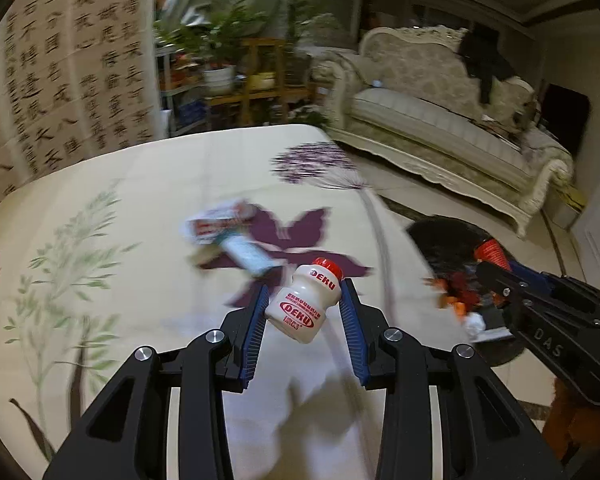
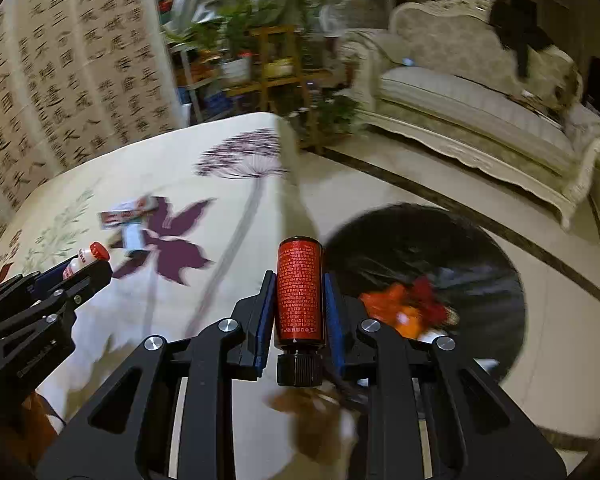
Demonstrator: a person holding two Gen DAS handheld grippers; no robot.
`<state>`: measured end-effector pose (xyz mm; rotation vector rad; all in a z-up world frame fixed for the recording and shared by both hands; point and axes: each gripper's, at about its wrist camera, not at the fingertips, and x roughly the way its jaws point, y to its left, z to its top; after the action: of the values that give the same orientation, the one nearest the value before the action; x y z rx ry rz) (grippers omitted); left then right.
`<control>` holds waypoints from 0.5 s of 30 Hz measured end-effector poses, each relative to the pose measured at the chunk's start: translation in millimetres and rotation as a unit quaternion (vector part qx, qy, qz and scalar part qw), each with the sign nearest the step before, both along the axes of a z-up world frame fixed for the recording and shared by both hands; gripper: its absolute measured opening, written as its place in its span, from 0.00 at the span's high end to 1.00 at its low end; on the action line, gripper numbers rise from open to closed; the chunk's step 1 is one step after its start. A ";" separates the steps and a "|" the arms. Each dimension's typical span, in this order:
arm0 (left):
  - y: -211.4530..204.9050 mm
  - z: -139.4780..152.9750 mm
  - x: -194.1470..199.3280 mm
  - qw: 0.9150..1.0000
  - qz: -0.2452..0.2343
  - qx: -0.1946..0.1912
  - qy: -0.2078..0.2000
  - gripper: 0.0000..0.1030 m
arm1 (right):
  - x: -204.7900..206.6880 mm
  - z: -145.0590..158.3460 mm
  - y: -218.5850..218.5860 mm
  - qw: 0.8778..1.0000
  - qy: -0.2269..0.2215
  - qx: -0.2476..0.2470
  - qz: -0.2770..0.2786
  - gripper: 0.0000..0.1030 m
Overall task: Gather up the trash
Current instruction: 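Carry the white bottle and red tube over the bin and open both tools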
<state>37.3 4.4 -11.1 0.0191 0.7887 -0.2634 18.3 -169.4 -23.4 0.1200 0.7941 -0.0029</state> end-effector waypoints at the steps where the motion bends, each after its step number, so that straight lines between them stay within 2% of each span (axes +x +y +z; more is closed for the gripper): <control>1: -10.3 -0.7 -1.3 1.000 -0.008 -0.001 0.001 0.64 | -2.9 -1.4 -7.5 1.000 0.000 0.001 -0.008 0.78; 5: -39.8 -3.7 -2.7 0.999 -0.031 -0.005 0.007 0.64 | -11.7 -6.7 -33.9 0.999 -0.001 0.000 -0.036 0.78; 15: -100.2 -15.5 6.9 0.997 -0.069 0.017 0.011 0.64 | -10.7 -27.4 -84.5 0.997 0.005 0.013 -0.081 0.78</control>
<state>44.2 -95.8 -26.6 0.1036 0.8151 -0.3810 7.6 -253.9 -50.7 0.2093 0.7931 -0.1467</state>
